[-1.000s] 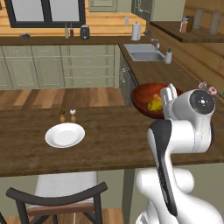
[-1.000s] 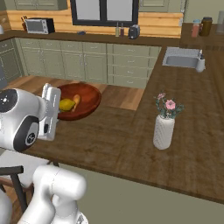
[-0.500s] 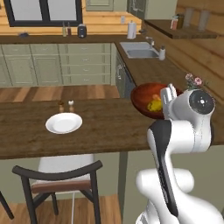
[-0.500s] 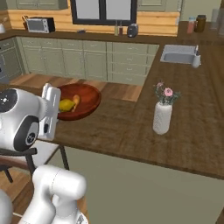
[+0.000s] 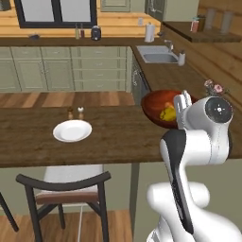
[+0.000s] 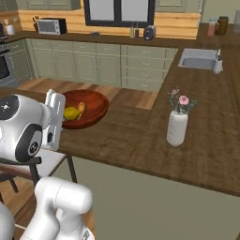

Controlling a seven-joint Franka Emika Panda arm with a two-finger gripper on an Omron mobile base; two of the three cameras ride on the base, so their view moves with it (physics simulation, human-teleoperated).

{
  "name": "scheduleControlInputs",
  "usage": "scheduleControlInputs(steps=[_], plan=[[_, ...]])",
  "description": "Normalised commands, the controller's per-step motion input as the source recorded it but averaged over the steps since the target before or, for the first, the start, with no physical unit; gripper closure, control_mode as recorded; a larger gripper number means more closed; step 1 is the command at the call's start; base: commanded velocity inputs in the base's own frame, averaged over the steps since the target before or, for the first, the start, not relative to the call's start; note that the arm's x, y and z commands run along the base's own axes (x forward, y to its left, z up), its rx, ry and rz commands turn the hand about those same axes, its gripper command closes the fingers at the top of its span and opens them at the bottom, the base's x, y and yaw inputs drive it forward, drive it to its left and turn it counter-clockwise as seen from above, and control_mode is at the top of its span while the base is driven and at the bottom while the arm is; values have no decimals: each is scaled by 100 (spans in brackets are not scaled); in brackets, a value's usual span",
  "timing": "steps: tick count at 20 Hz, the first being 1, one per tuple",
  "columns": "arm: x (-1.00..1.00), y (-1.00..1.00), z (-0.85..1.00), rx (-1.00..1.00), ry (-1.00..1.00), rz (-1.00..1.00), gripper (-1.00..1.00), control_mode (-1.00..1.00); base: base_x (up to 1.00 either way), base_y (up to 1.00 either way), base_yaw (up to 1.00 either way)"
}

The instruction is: Pick the chicken drumstick and lemon from their plates and place them in the bowl. Then put the bowl in the fridge.

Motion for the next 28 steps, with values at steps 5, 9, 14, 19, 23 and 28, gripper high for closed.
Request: scheduleControlInputs(steps=[5,9,14,19,23,28], plan=[[0,0,0,0,0,0,100,100,-49,-35,18],[0,0,0,0,0,0,100,100,-18,-67,9],[0,0,0,0,0,0,100,100,-41,74,13],[0,0,0,0,0,0,100,100,-50,100,18],[0,0,0,0,0,0,100,100,-37,100,16],[0,0,0,0,0,0,100,100,3,100,13]])
